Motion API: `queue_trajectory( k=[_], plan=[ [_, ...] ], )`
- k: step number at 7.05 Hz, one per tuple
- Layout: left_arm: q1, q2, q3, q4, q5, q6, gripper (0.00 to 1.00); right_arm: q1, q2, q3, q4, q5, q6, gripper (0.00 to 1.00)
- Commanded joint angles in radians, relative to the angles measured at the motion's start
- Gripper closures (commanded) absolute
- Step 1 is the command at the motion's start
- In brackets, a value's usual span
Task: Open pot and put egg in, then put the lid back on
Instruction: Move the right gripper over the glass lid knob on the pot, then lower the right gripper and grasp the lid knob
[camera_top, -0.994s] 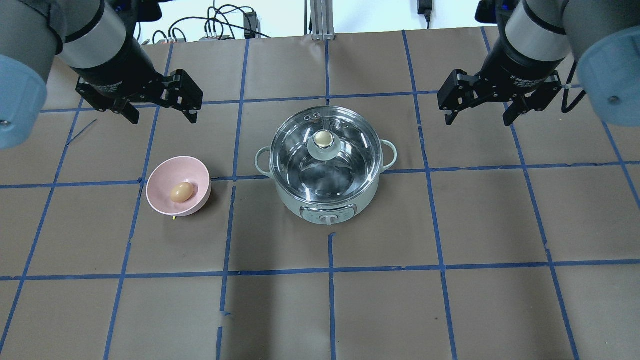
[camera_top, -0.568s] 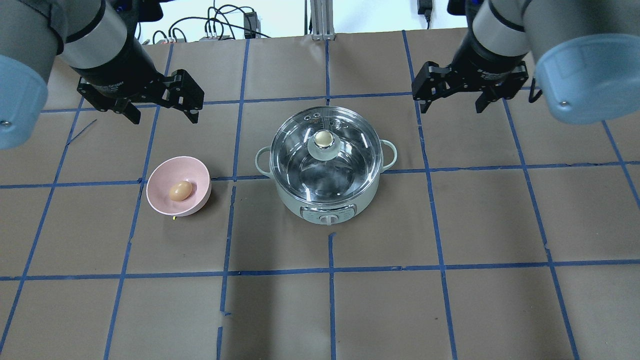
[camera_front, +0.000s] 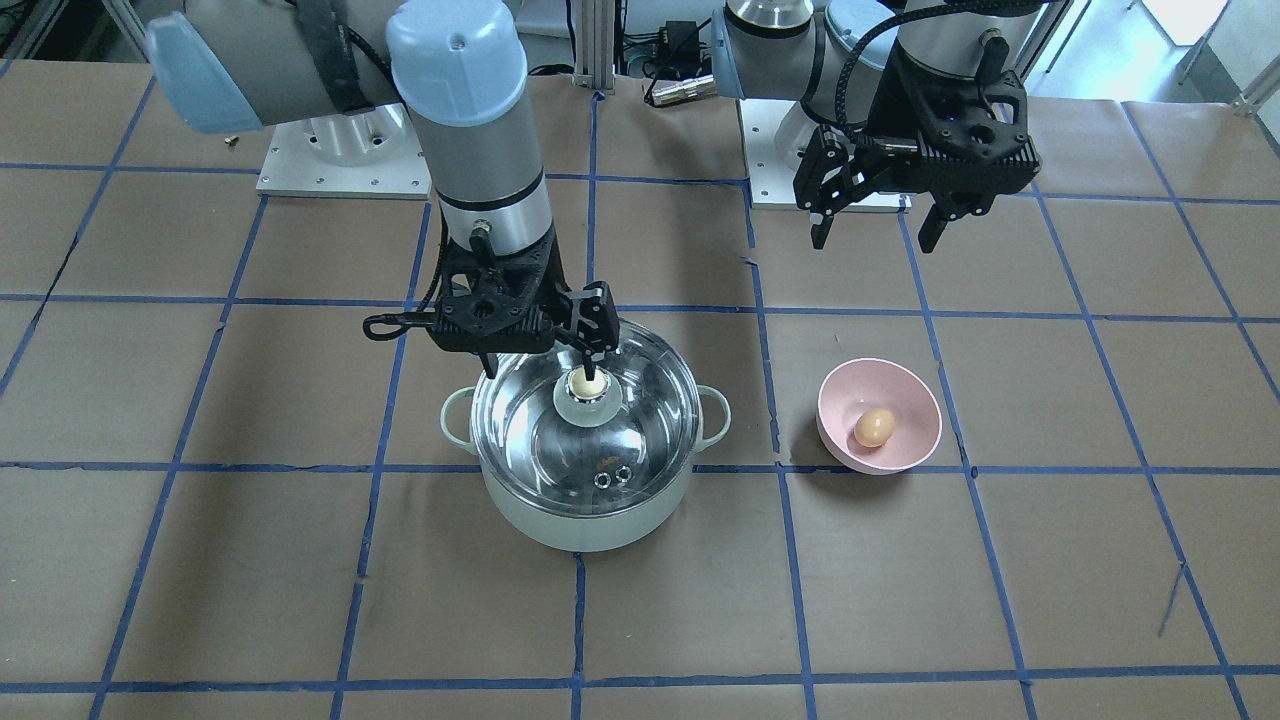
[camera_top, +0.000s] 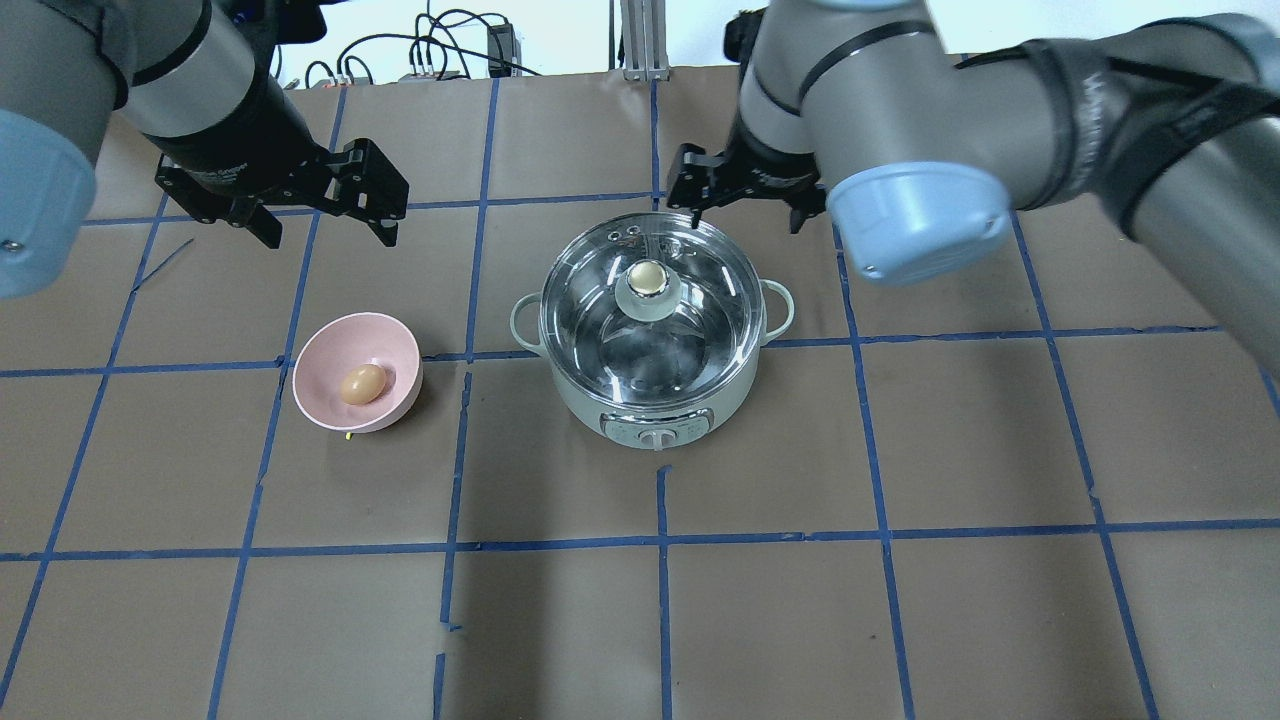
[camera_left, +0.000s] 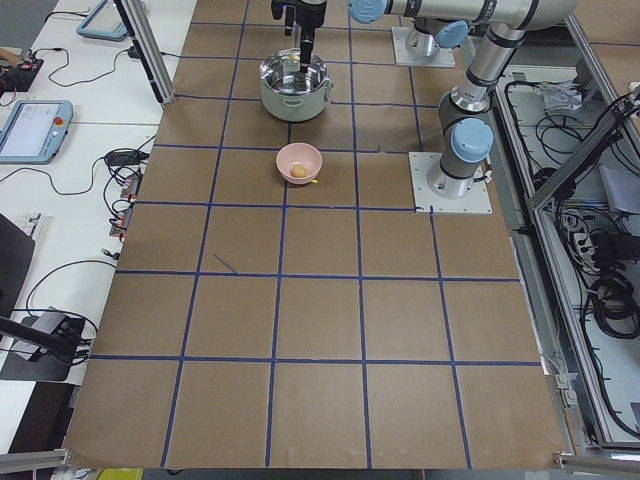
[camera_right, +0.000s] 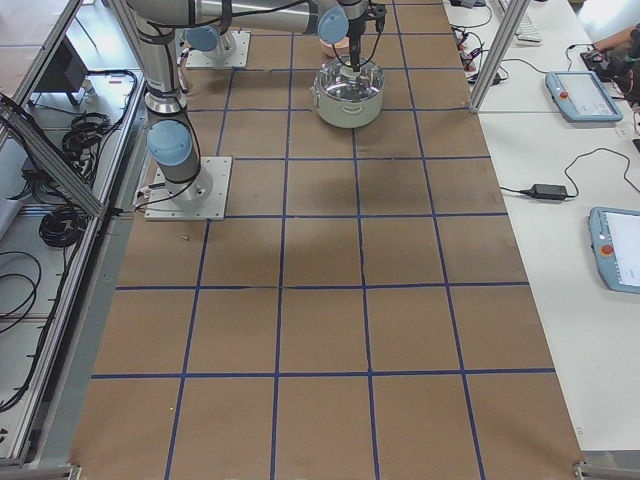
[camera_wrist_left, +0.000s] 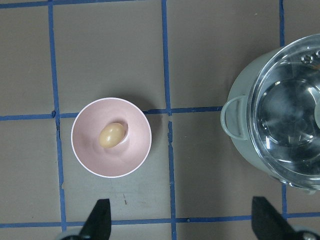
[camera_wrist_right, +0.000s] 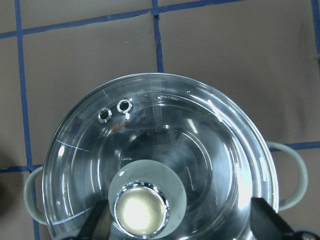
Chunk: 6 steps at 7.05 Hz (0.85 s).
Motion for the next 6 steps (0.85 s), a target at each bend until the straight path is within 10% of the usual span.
queue_trajectory(
  k=[1, 6],
  plan=[
    [0.003, 0.0, 0.001, 0.001, 0.001, 0.0, 0.0, 0.027, 0.049, -0.03, -0.012, 0.0, 0.04, 0.02],
    [0.003, 0.0, 0.001, 0.001, 0.0, 0.001, 0.0, 0.061, 0.076, -0.021, -0.013, -0.001, 0.084, 0.18]
  ],
)
